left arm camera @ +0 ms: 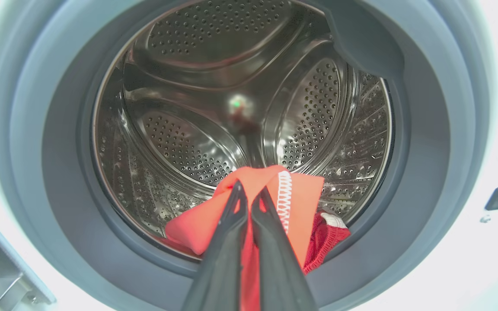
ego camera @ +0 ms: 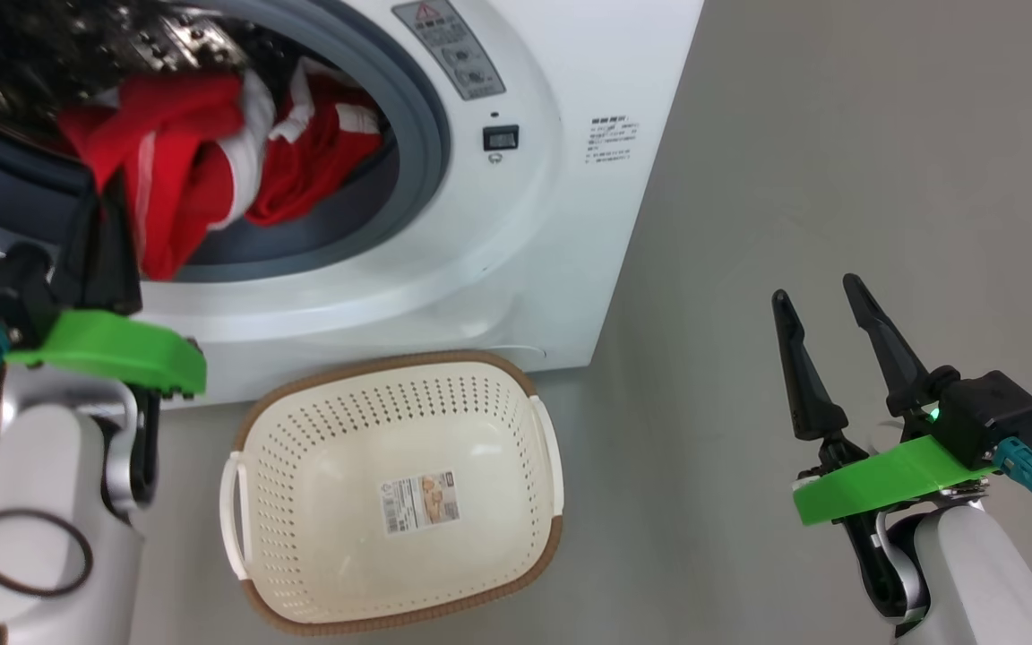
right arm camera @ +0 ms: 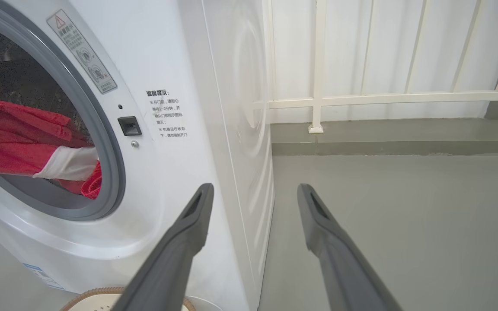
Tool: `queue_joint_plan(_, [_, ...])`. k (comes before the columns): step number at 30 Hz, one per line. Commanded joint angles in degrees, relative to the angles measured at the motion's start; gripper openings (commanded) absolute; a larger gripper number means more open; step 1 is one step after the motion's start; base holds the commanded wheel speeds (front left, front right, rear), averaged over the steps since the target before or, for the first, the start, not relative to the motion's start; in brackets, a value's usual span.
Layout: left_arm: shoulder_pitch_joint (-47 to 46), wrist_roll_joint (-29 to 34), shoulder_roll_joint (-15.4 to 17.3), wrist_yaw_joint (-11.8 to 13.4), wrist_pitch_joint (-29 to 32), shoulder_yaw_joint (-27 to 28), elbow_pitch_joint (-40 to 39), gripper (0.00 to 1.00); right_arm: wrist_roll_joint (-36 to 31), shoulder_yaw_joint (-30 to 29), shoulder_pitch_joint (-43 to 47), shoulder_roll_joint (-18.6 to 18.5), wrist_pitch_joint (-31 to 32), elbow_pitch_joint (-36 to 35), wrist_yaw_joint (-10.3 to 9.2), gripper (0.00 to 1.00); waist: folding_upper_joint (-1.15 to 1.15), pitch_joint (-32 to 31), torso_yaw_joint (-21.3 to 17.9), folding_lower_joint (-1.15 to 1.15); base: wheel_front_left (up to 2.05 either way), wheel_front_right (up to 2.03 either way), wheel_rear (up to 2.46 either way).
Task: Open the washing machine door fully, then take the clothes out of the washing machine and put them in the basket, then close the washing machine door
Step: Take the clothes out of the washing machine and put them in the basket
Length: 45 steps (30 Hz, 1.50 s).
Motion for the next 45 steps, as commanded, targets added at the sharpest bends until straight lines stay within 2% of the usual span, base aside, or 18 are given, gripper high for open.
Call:
queue_joint_plan(1, [1.0, -0.3, 2.2, -0.2, 0.2, 1.9, -2.6, 0.00, -0.7, 1.3, 0.4, 0.1, -0.4, -1.1, 0.37, 1.00, 0.00, -1.3, 0.5, 0.00, 0.00, 0.00, 0.00])
queue_joint_plan(17, [15.4, -4.2, 0.2, 1.9, 8.8, 1.6, -22.1, 0.00, -0.7, 1.0, 2.8, 0.1, -0.4, -0.7, 0.37, 1.00, 0.00, -6.6, 0.9, 0.00, 0.00, 0.00, 0.00])
queue_joint_plan(24, [20.9, -5.5, -0.9, 3.1, 12.9, 0.7, -31.4, 0.00, -0.6, 0.8, 3.0, 0.1, -0.4, -1.1, 0.37, 1.00, 0.00, -6.6, 0.8, 0.00, 0.00, 0.00, 0.00])
queue_joint_plan(27, [22.5, -6.6, -1.5, 3.3, 14.3, 0.4, -33.0, 0.00, -0.6, 0.6, 3.0, 0.1, -0.4, -1.3, 0.37, 1.00, 0.00, -5.6, 0.9, 0.00, 0.00, 0.00, 0.00])
queue_joint_plan(34, [22.7, -9.6, -3.5, 2.3, 15.6, -0.7, -28.7, 0.00, -0.5, 1.2, 1.7, 0.1, -0.4, -1.5, 0.37, 1.00, 0.00, -2.8, 0.6, 0.00, 0.00, 0.00, 0.00])
queue_joint_plan(45, [14.6, -13.8, -6.9, -1.5, 13.5, -3.4, -8.3, 0.00, -0.9, 1.6, -0.4, 0.1, -0.4, -1.8, 0.37, 1.00, 0.00, 2.3, -0.3, 0.00, 0.00, 0.00, 0.00])
